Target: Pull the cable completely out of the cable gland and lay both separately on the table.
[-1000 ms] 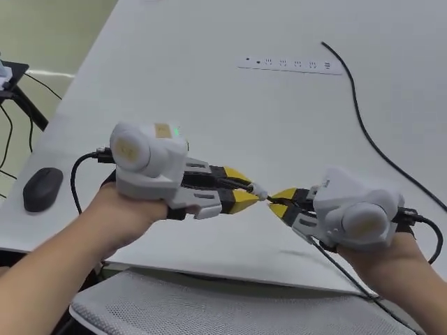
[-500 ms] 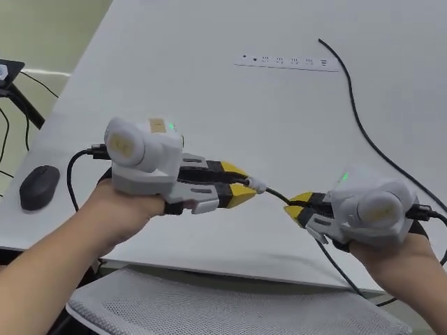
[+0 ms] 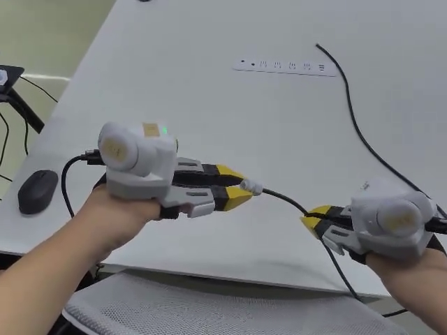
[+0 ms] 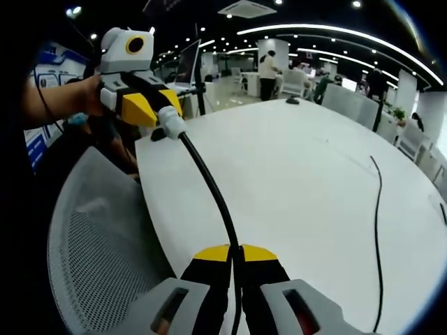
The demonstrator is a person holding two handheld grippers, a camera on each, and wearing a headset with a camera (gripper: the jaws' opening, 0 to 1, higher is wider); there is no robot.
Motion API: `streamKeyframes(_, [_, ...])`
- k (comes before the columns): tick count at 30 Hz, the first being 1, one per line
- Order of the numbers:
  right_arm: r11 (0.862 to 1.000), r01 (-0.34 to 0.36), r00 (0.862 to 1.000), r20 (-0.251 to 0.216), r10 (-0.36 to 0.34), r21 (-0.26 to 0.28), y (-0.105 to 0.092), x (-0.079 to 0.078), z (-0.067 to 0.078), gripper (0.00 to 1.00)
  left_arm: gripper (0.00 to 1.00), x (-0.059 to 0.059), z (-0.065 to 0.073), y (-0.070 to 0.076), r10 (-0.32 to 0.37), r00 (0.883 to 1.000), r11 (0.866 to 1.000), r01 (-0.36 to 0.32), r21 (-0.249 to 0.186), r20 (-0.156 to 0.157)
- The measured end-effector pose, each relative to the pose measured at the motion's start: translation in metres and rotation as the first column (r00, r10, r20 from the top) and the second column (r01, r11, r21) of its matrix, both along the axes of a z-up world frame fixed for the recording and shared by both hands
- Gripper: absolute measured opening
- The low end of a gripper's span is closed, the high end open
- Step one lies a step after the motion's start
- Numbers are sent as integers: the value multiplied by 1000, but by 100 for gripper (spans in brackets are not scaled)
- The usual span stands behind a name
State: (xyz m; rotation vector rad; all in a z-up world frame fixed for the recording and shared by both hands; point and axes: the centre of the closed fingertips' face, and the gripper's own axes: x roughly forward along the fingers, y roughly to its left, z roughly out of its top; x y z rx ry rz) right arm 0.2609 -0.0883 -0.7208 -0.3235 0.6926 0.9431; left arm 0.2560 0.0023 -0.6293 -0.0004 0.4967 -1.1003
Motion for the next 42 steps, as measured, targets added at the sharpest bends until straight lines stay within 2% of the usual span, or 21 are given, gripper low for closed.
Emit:
streamKeyframes(6, [999,35,999,-8,-35,1,-9,4,-1,0,15,2,-1,4,16,1000,1000,-16,6,4])
streamKeyframes(15, [999,34,999,-8,-34,-7,-7,6,1,0,15,3,-6,7,13,1000,1000,-13,16,1])
streamKeyframes(17, [999,48,999,9,-48,-9,-7,10,7,0,15,5,-6,8,12,1000,1000,-12,15,5])
streamKeyframes(24, [998,69,998,13,-69,-13,0,26,17,0,15,11,-10,12,2,1000,1000,-3,10,19])
streamKeyframes(30, [997,74,997,4,-74,-26,14,41,19,0,15,16,-20,23,16,1000,1000,-16,16,22])
streamKeyframes(32, [997,67,998,11,-67,-29,22,47,21,0,15,20,-24,30,37,999,999,-38,24,32])
streamKeyframes(33, [997,66,998,11,-66,-32,25,50,22,0,15,21,-27,34,40,999,999,-41,19,19])
streamKeyframes(35, [997,64,998,13,-64,-37,31,56,23,0,15,22,-30,38,43,999,999,-43,20,14])
streamKeyframes(36, [998,58,998,15,-57,-38,39,61,24,0,15,24,-36,44,50,999,998,-51,46,22])
streamKeyframes(37, [998,53,998,18,-53,-40,43,63,24,0,15,26,-38,48,57,998,997,-58,54,23])
streamKeyframes(42, [998,42,999,22,-41,-52,66,77,25,0,15,32,-45,67,76,997,996,-76,35,8])
